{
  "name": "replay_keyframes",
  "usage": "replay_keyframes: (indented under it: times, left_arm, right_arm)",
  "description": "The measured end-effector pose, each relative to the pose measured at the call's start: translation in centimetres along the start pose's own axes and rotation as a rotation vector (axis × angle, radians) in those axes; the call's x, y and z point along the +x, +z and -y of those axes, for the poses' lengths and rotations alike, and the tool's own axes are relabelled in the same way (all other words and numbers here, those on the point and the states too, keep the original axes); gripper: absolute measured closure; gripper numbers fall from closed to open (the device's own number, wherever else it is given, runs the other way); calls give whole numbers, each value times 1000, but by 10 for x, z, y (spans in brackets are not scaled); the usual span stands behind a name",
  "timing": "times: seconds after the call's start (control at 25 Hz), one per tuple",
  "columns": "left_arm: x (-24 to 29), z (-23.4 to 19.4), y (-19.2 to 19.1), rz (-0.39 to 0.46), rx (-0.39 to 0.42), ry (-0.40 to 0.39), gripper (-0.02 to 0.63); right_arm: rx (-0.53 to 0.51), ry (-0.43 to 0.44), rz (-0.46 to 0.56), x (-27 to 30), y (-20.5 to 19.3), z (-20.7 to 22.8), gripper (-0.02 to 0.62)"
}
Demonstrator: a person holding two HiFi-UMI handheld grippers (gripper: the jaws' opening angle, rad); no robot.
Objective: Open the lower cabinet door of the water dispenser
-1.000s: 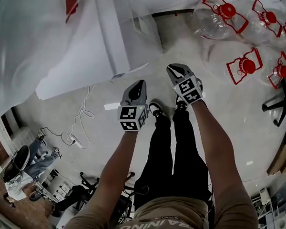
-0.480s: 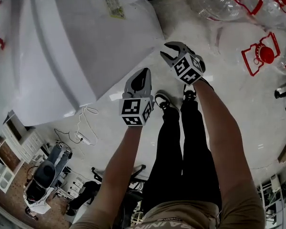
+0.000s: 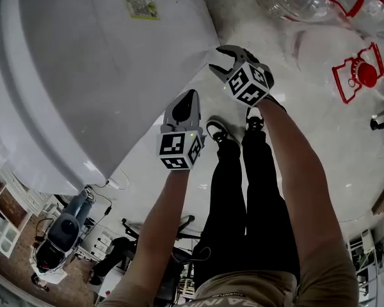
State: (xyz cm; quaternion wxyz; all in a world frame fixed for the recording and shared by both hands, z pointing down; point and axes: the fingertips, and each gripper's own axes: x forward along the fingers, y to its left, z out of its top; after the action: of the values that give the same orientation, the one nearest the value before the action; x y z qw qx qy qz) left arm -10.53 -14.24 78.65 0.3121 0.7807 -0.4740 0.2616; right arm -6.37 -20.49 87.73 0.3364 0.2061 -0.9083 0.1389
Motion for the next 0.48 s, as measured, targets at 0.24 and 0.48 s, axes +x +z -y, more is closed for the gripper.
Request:
replay_keyframes:
  times: [0.24,0.48]
  left_arm:
    - [2,-1,3,7,-1,10,604]
    - [1,1,5,10,-3,3,604]
  right_arm:
    - [-31,20,-3,9,5,1,404]
    - [-17,21,8,13,10,2,397]
